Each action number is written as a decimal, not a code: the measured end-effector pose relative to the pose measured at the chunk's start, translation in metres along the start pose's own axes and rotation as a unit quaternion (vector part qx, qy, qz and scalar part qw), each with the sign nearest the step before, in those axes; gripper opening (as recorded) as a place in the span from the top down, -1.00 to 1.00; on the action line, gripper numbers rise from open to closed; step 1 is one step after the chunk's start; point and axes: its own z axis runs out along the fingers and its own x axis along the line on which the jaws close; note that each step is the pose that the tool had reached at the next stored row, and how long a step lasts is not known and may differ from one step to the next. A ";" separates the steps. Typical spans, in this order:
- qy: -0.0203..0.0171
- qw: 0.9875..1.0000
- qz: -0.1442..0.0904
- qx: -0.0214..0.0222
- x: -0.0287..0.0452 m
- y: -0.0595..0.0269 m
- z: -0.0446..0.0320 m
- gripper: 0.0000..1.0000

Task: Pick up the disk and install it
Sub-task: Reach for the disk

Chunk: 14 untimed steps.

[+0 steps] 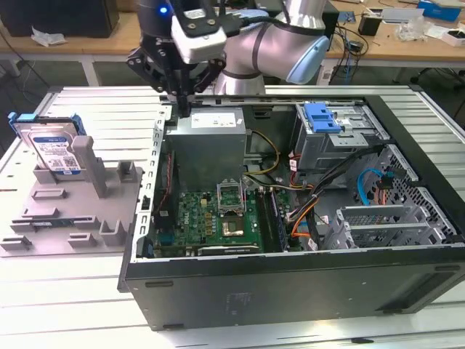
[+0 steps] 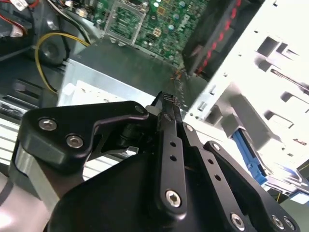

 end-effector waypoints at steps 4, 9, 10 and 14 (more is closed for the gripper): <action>0.000 1.000 0.000 0.000 0.0238 -0.0016 0.0006 0.79; 0.000 1.000 0.000 0.000 0.0605 -0.0044 0.0011 0.79; 0.000 1.000 0.000 0.000 0.0644 -0.0047 0.0012 0.79; 0.000 1.000 0.000 0.000 0.0829 -0.0055 0.0013 0.79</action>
